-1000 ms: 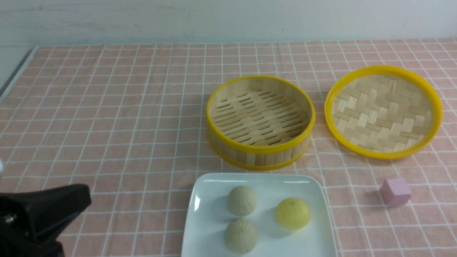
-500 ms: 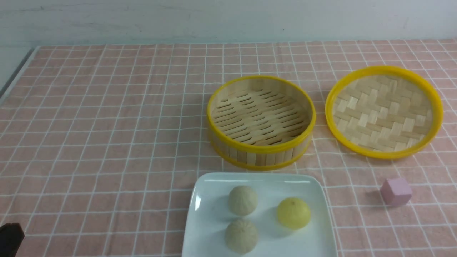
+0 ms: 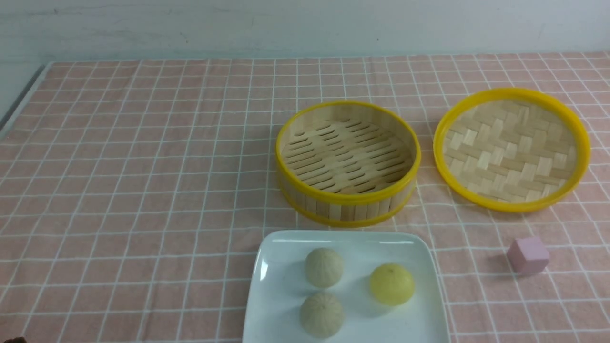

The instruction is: Put the steamed buns into the plate on the pink tablecloth.

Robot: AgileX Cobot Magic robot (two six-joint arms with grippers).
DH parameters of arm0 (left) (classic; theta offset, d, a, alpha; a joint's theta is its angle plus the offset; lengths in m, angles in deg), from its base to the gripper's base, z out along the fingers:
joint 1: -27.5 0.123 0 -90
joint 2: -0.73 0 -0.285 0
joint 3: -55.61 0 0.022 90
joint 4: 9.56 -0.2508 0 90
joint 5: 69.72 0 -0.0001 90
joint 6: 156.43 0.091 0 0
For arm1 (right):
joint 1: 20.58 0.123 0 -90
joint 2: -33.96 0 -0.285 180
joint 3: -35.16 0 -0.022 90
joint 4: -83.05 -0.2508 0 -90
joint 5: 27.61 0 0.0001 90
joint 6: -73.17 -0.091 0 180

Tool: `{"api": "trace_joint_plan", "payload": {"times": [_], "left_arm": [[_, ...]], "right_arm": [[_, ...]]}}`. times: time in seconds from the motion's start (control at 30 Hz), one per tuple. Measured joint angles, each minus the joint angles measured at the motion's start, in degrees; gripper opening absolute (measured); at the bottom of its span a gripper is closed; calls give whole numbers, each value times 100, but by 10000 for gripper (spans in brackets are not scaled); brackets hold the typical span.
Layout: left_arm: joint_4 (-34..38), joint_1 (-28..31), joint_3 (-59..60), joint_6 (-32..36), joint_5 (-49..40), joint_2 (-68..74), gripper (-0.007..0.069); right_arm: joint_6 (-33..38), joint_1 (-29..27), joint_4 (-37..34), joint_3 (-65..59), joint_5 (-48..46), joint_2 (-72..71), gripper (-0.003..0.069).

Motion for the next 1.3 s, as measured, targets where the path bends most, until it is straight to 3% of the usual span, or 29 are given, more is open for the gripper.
{"api": "trace_joint_plan", "payload": {"times": [0.43,0.77,1.07,1.3], "left_arm": [[9,-4,4,0,12,0,77],[-39,-418,4,0,12,0,92],[-65,113,4,5,12,0,97],[-87,-269,4,5,16,0,104]], "right_arm": [[0,0,0,0,0,0,94],[0,0,0,0,0,0,108],[0,0,0,0,0,0,119],[0,0,0,0,0,0,128]]}}
